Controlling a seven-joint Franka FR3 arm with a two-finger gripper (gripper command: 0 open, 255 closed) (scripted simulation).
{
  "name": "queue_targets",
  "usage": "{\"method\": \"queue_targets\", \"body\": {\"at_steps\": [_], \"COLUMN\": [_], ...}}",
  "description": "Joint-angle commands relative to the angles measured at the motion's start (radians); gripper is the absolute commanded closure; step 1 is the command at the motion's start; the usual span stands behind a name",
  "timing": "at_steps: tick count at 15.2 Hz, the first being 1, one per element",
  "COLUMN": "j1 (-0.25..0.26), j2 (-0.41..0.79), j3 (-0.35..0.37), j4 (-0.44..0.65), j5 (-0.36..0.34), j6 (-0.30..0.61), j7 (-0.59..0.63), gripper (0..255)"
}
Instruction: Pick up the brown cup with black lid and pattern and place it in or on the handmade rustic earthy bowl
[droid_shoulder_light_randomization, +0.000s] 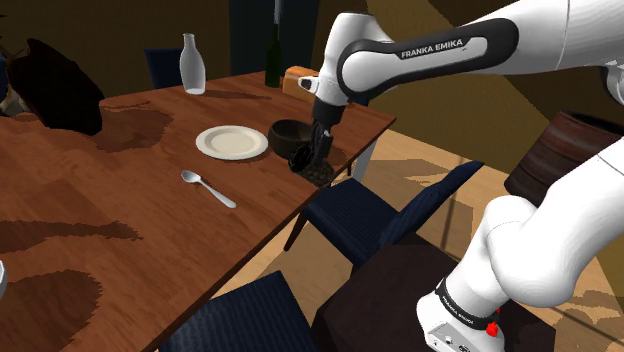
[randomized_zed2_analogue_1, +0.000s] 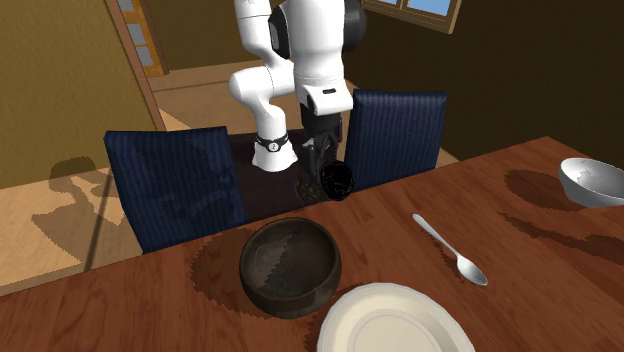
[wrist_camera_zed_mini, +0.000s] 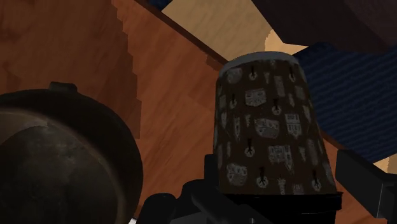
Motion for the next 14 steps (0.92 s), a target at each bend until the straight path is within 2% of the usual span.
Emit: {"method": "queue_targets", "body": {"at_steps": [1, 14], "j1": [0.000, 0.001], "j2": [-0.004, -0.028], "j3": [0.000, 0.005], "j4": [0.027, 0.179], "j5": [-0.001, -0.004], "j6": [-0.031, -0.207], "j7": [0.001, 0.009], "gripper": [255, 255]}}
